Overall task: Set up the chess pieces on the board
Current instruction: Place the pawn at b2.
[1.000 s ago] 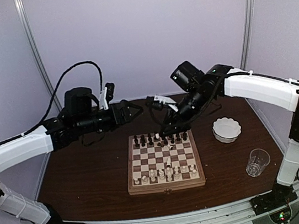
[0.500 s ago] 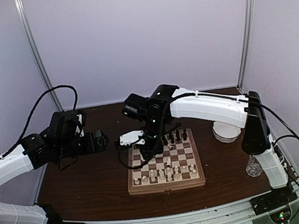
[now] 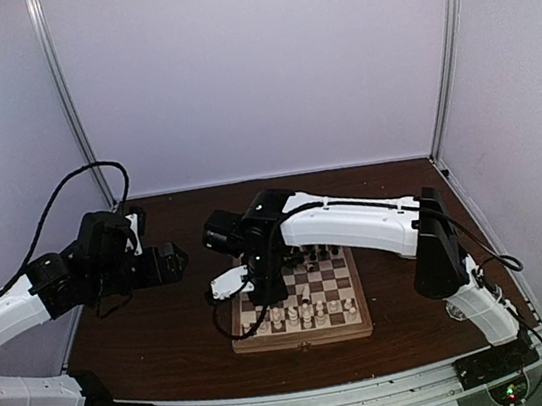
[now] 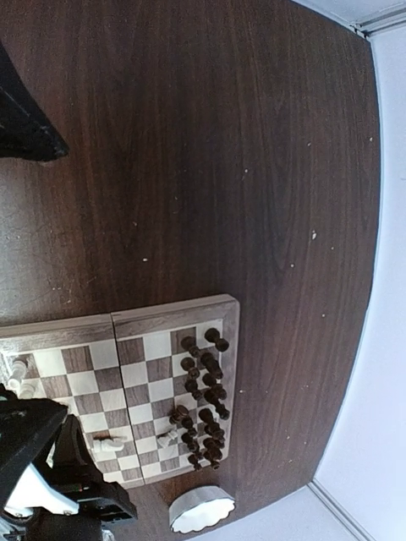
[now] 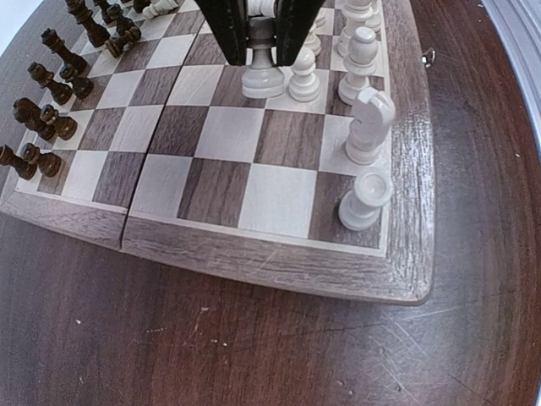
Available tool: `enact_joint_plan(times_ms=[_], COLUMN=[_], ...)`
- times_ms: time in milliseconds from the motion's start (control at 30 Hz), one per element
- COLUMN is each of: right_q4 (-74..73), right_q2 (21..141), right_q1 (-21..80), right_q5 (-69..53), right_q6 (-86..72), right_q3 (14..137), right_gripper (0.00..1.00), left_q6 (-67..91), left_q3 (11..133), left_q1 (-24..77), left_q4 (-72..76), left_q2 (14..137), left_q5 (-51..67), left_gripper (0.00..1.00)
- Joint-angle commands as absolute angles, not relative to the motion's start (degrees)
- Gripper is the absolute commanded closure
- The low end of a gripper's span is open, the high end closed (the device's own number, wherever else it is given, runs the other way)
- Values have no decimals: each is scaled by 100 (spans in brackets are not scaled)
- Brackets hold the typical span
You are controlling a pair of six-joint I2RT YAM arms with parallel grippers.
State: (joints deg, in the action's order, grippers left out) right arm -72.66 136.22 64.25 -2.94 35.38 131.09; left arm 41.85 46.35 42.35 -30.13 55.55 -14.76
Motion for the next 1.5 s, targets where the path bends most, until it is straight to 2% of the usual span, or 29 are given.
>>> enact_joint_plan(times_ms=[0, 1467], right_q4=[-7279, -7591], right_q2=[13820, 14192], right_q1=[6466, 6604], right_q5=[-26, -408], right_q6=[3629, 3740], right_q3=[13339, 13491], right_gripper=[90, 89], left_q6=[4120, 4243], left_q3=[4569, 4499], left_q1=[4202, 4210], left_q4=[-2940, -2914], left_q2=[5510, 5692], left_q5=[-1470, -1424], left_gripper=[2, 2])
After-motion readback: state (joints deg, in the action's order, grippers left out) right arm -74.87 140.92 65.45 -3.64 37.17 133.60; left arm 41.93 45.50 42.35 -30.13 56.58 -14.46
